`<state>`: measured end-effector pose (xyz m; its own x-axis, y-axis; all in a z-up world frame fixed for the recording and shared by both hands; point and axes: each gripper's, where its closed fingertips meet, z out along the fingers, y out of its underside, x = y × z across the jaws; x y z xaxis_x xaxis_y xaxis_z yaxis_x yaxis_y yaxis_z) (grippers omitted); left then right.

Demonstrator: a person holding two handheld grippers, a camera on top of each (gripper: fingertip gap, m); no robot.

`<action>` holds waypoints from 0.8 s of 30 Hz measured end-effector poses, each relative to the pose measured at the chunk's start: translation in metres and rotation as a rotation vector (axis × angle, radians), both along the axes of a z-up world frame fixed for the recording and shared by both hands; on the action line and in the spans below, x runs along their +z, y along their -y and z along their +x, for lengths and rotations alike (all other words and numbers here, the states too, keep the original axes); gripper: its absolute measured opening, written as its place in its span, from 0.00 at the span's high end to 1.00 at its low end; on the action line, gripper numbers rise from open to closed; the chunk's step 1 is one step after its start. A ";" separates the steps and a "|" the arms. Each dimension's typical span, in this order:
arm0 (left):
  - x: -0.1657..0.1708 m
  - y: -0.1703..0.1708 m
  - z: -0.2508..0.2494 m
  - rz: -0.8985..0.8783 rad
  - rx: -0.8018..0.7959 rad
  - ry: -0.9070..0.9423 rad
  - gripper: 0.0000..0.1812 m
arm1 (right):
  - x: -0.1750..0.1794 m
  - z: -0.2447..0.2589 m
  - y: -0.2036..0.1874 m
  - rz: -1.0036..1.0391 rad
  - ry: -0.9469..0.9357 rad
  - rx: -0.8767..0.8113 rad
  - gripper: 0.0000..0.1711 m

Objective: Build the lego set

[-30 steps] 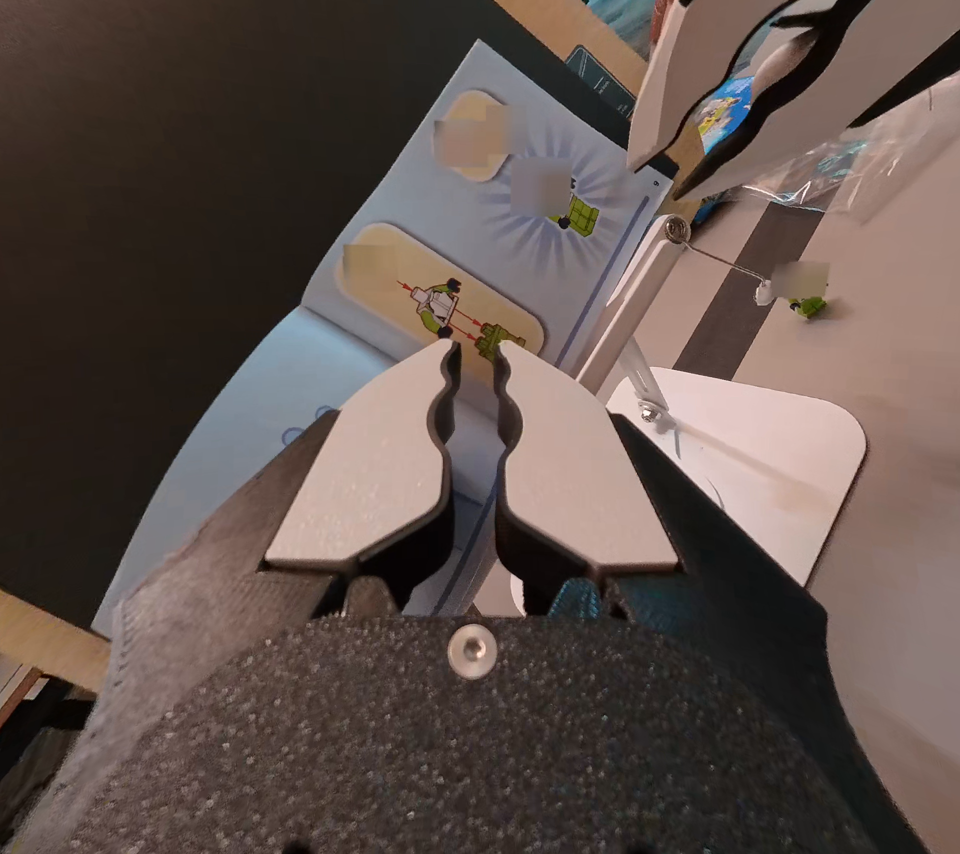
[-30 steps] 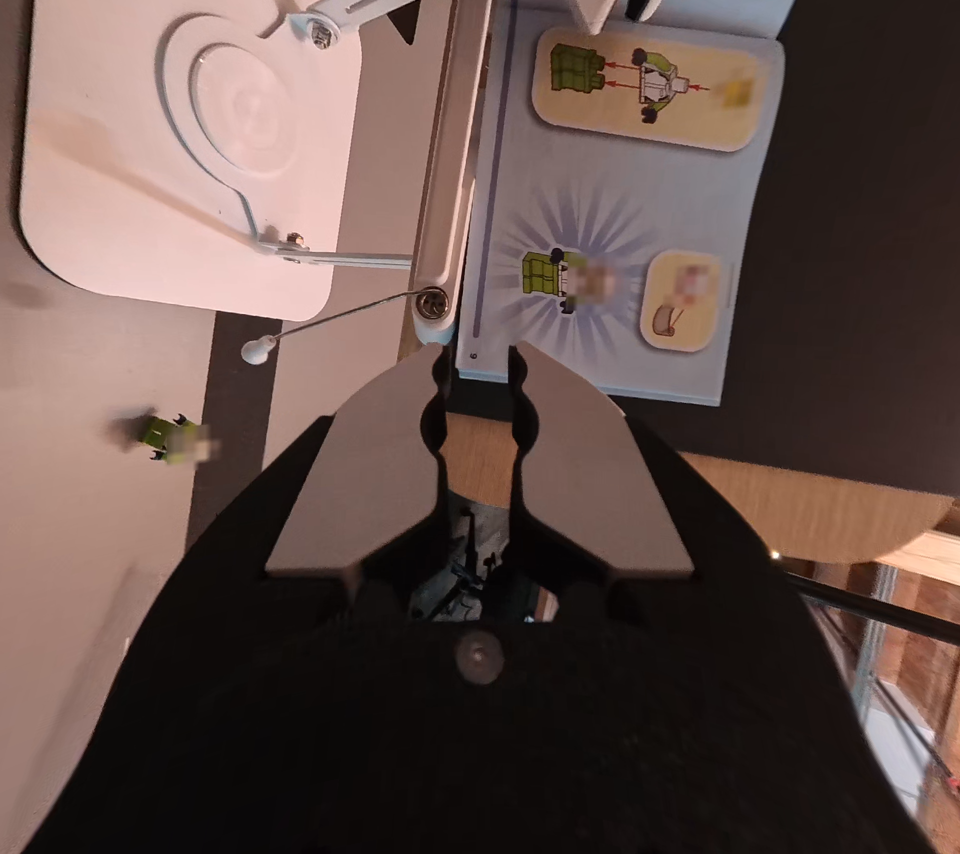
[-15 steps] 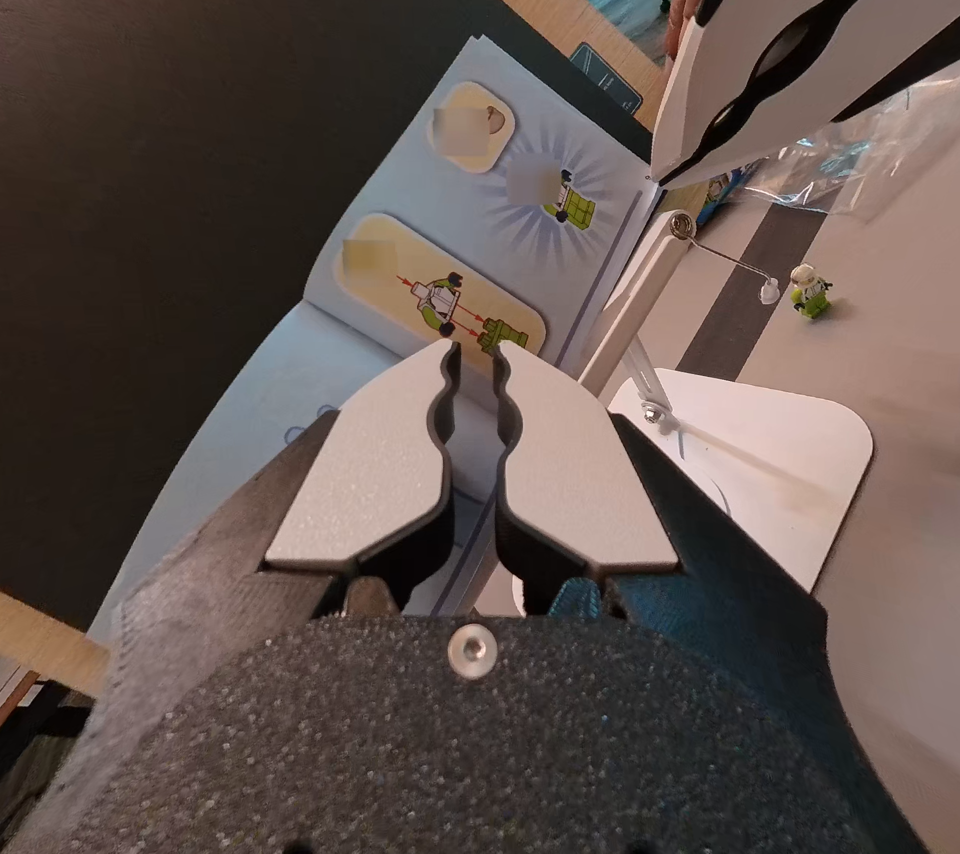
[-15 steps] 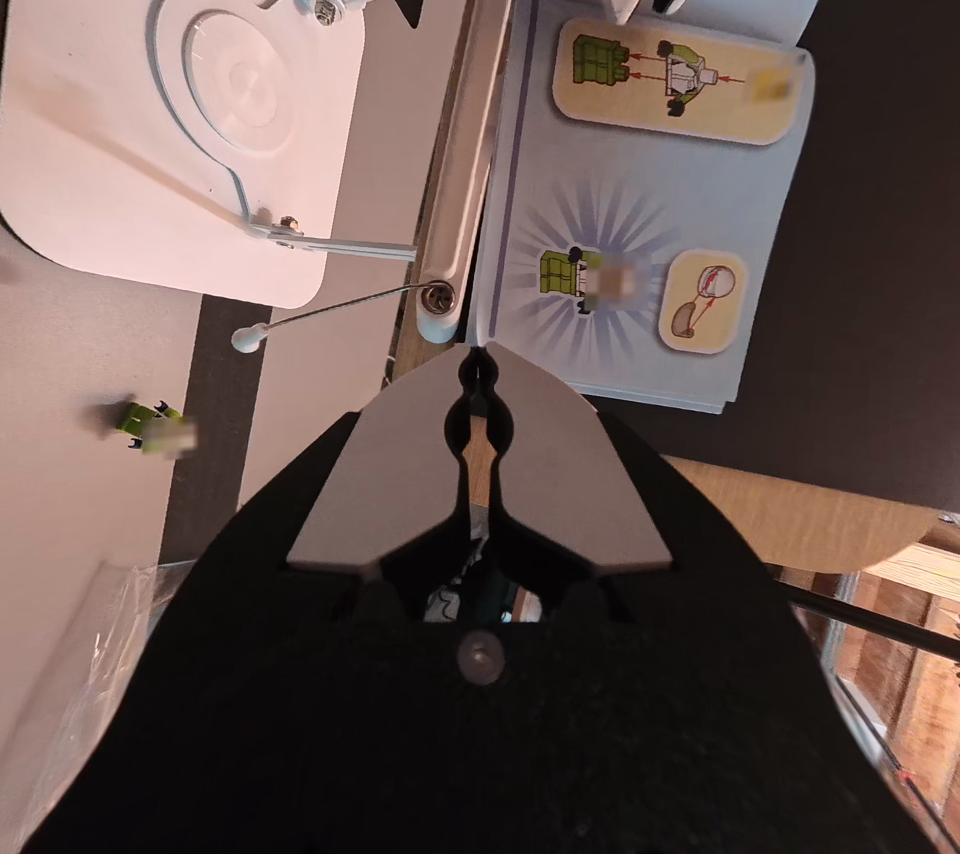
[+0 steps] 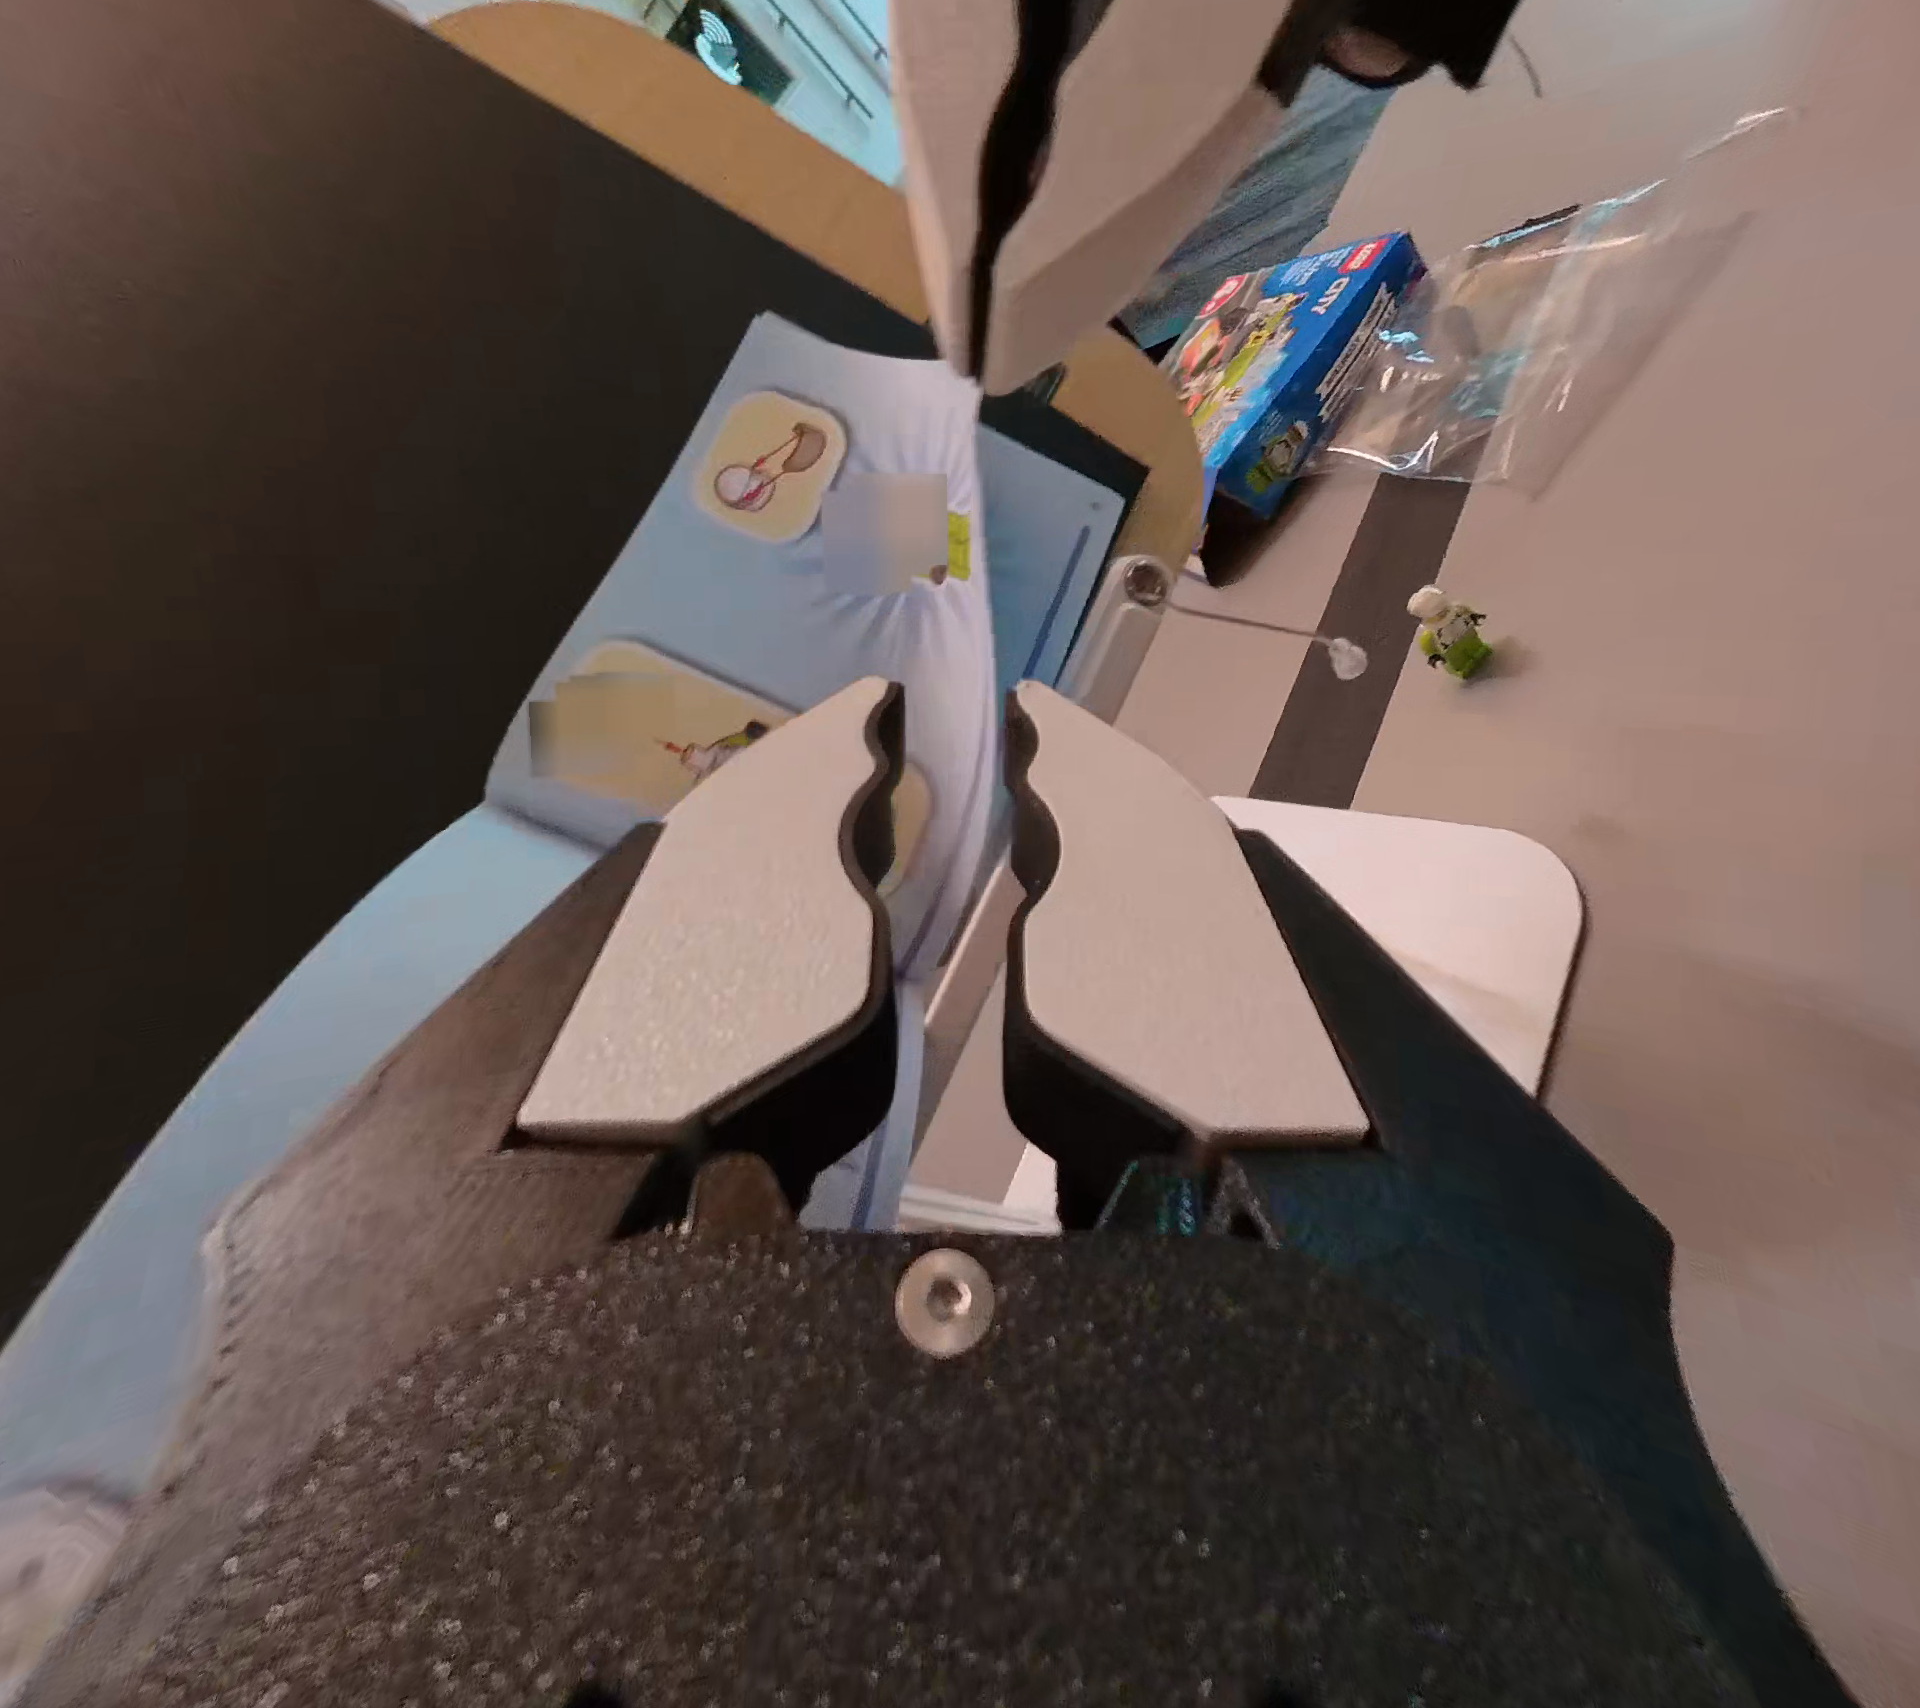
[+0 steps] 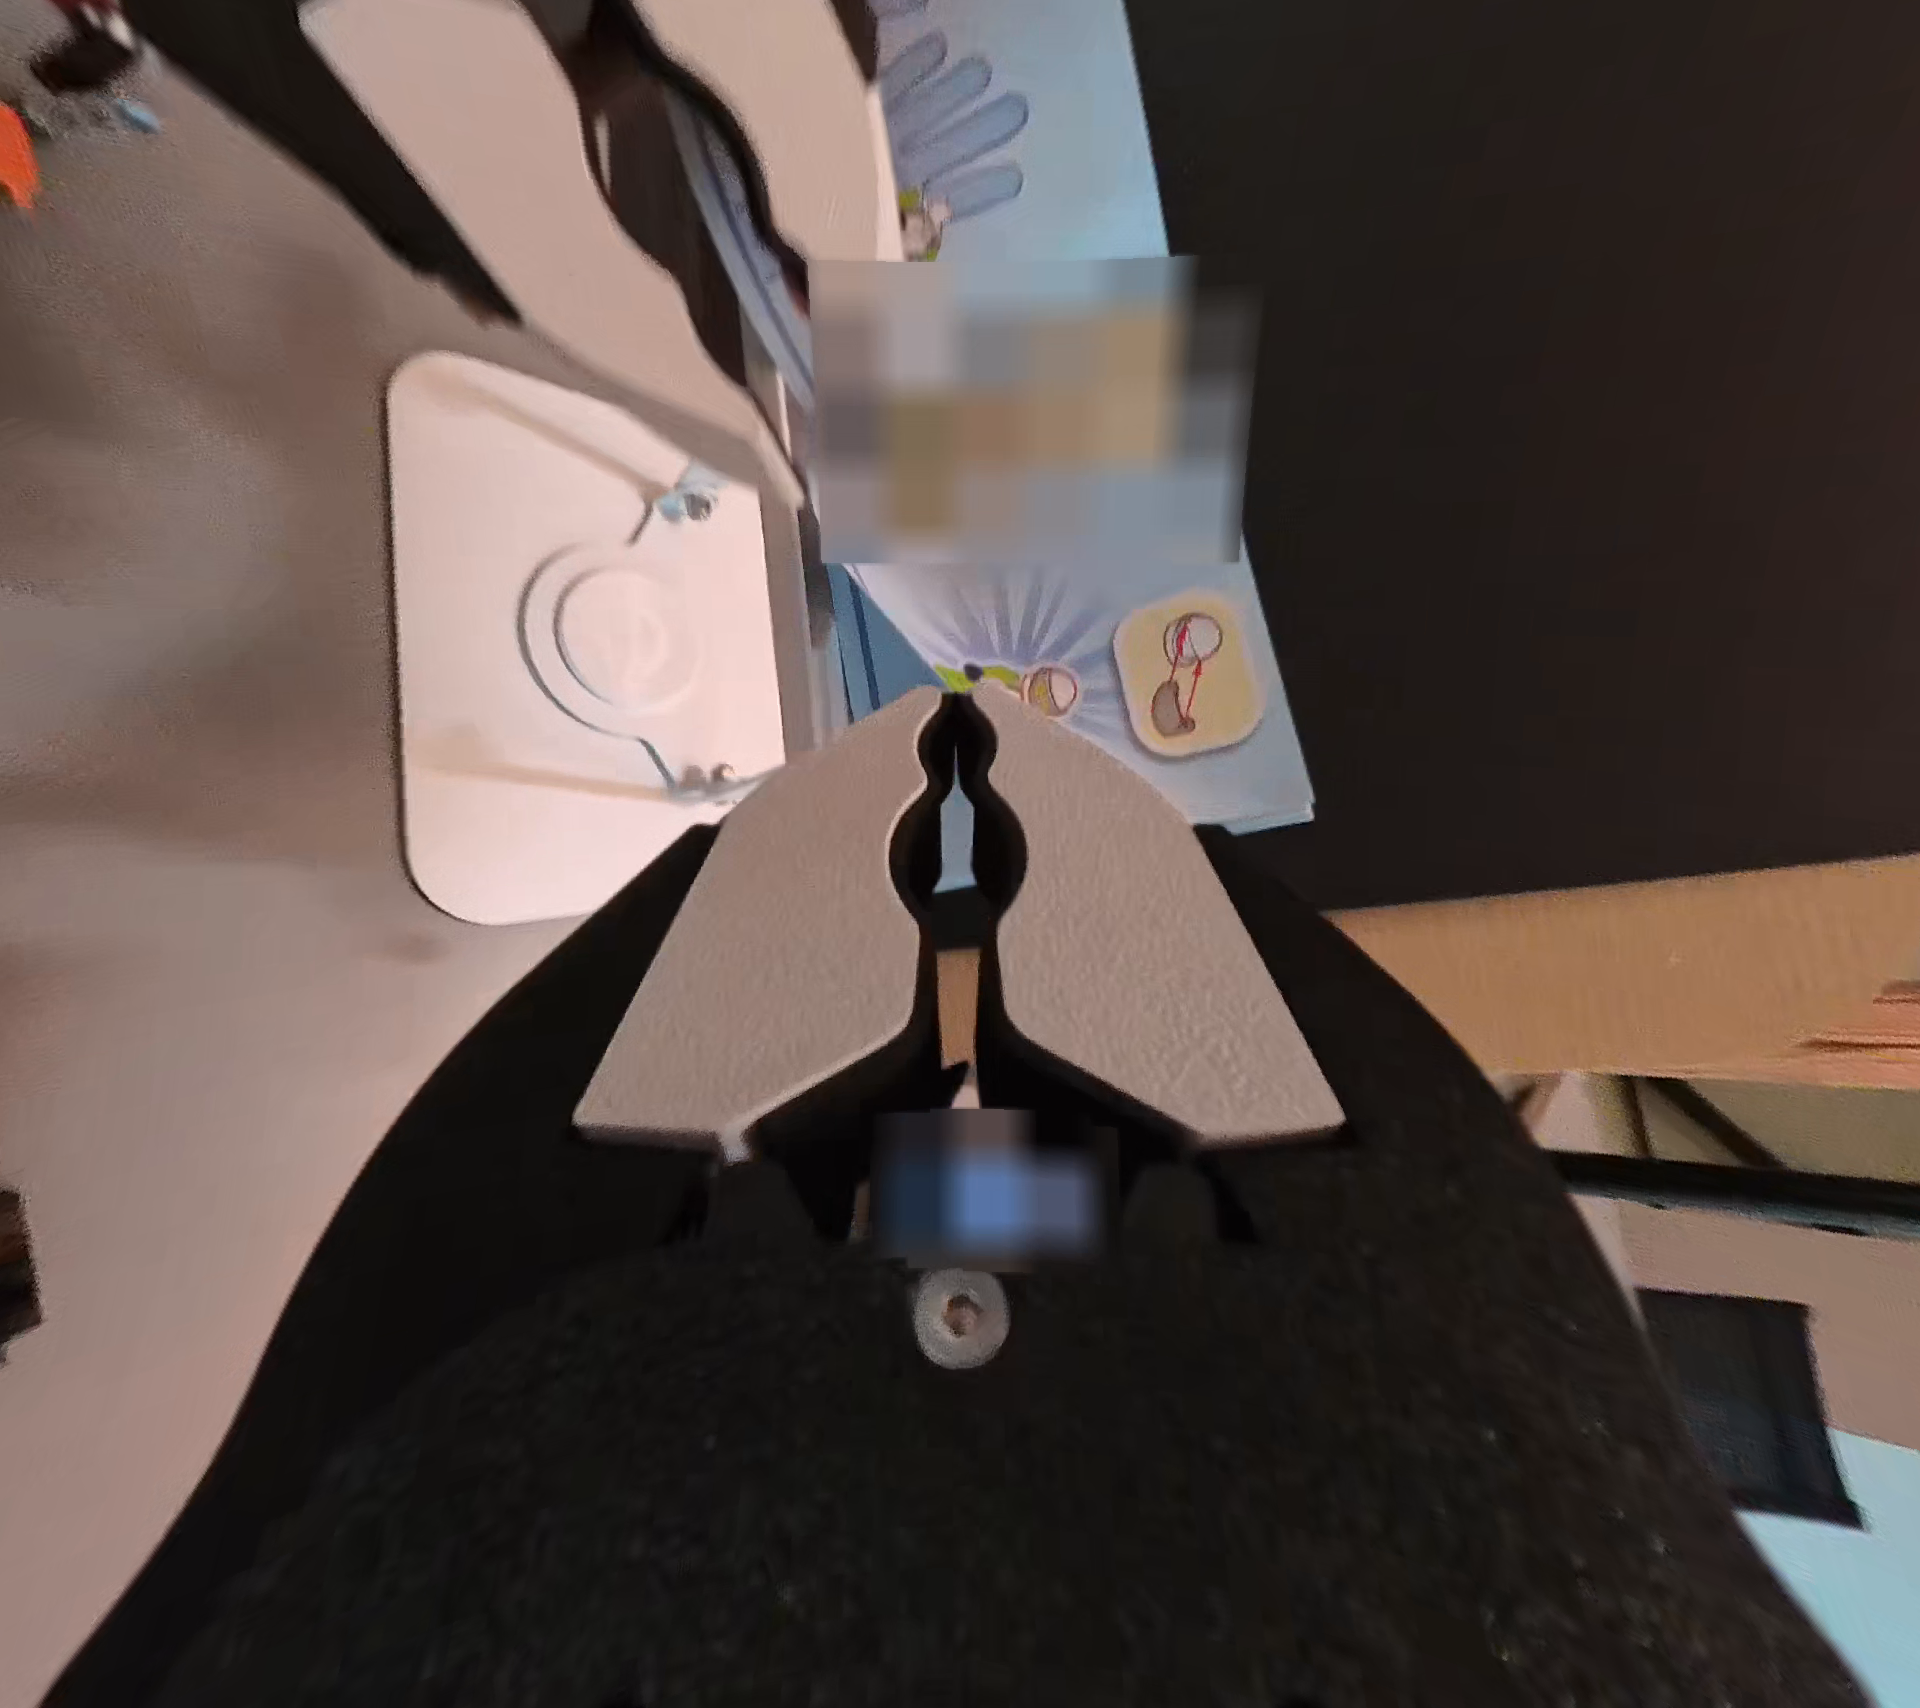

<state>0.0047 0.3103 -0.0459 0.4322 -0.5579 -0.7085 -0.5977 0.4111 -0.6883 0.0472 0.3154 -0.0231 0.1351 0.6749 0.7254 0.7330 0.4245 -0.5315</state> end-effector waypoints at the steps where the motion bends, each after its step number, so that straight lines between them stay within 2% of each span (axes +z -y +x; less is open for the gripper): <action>1: -0.002 0.001 0.005 0.001 -0.007 -0.008 0.90 | 0.002 -0.003 0.002 -0.014 -0.010 0.005 1.00; 7: -0.008 -0.010 0.016 0.049 0.065 -0.002 0.91 | 0.006 -0.018 0.013 -0.034 -0.021 0.039 1.00; 12: 0.005 -0.016 0.008 0.089 0.120 0.101 1.00 | 0.013 -0.029 0.022 -0.016 -0.041 0.054 1.00; 14: 0.009 -0.016 0.001 0.088 0.137 0.148 1.00 | 0.025 -0.031 0.024 -0.006 -0.125 0.048 1.00; 17: 0.016 -0.012 -0.013 0.063 0.151 0.274 1.00 | 0.046 -0.027 0.030 -0.054 -0.311 0.052 0.91; 18: 0.018 -0.010 -0.020 0.049 0.158 0.326 1.00 | 0.050 -0.023 0.028 -0.058 -0.361 0.044 0.91; 20: 0.019 -0.007 -0.035 0.007 0.178 0.432 1.00 | 0.042 -0.016 0.016 -0.052 -0.379 -0.008 0.93; 24: 0.016 -0.008 -0.065 -0.092 0.242 0.611 1.00 | -0.005 -0.029 -0.015 0.009 -0.210 -0.140 0.93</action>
<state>-0.0605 0.3182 -0.0300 0.8617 -0.4414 -0.2504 -0.1568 0.2378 -0.9586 0.0178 0.3304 -0.0280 0.3749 0.6325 0.6778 0.6590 0.3324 -0.6747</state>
